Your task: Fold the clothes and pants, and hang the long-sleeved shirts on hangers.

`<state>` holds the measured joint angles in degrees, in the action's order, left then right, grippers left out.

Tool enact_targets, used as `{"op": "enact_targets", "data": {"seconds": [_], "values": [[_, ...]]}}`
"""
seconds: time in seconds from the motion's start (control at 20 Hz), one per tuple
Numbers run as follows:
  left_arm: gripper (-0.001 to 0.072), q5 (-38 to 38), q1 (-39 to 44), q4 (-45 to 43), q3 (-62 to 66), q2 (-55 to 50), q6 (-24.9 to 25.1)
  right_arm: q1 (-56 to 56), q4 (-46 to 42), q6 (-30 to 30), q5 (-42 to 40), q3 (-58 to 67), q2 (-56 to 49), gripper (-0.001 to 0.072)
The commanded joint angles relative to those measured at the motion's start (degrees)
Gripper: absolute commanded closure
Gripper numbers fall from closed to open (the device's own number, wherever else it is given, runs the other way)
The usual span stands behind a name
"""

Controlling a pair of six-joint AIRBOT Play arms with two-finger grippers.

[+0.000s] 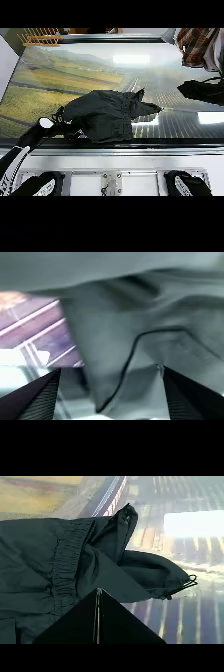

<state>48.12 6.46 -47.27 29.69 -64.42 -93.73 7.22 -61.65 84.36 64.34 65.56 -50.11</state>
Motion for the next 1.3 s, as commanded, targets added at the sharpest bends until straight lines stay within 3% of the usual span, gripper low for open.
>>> {"op": "enact_targets", "data": {"seconds": [0.0,0.1,0.15,0.3,0.35,0.45,0.5,0.7,0.95,1.2,1.25], "values": [[0.0195,-4.3,3.8,1.4,2.7,-3.4,0.3,-5.7,0.4,-0.6,0.1,0.0,-4.7,0.0694],[0.0589,-3.6,3.2,0.1,6.6,-6.9,0.3,-8.5,0.4,-0.6,-0.7,0.0,-8.9,0.0693],[0.069,-2.3,1.8,-1.4,9.1,-8.2,0.5,-9.5,0.2,-0.6,-1.6,0.0,-11.0,0.0693],[0.0691,2.3,-3.3,-7.9,16.0,-7.8,1.4,-11.3,-0.2,-2.1,-5.4,0.0,-17.8,0.069],[0.0691,3.5,-5.0,-10.1,17.8,-7.2,1.4,-11.9,0.2,-3.3,-7.4,0.0,-20.3,0.0613],[0.0691,5.0,-7.6,-12.3,20.8,-6.0,1.4,-13.2,2.1,-4.8,-11.6,0.0,-25.2,0.0176],[0.0691,5.5,-8.4,-12.9,21.8,-5.7,1.4,-13.9,4.2,-6.6,-14.8,0.0,-28.0,0.0103],[0.0691,5.2,-8.7,-13.0,22.6,-5.8,1.4,-15.3,11.8,-6.9,-24.5,1.8,-38.7,0.0104],[0.0691,4.4,-6.3,-13.2,22.6,-5.9,1.4,-16.6,19.4,-9.4,-24.8,8.3,-49.4,0.0106],[0.0691,2.7,-5.5,-13.1,22.6,-5.9,1.4,-17.6,19.9,-9.4,-25.2,10.6,-53.1,0.0112],[0.0691,2.7,-5.6,-13.1,22.6,-5.9,1.4,-17.6,19.9,-9.4,-25.6,10.6,-53.3,0.0186]]}}
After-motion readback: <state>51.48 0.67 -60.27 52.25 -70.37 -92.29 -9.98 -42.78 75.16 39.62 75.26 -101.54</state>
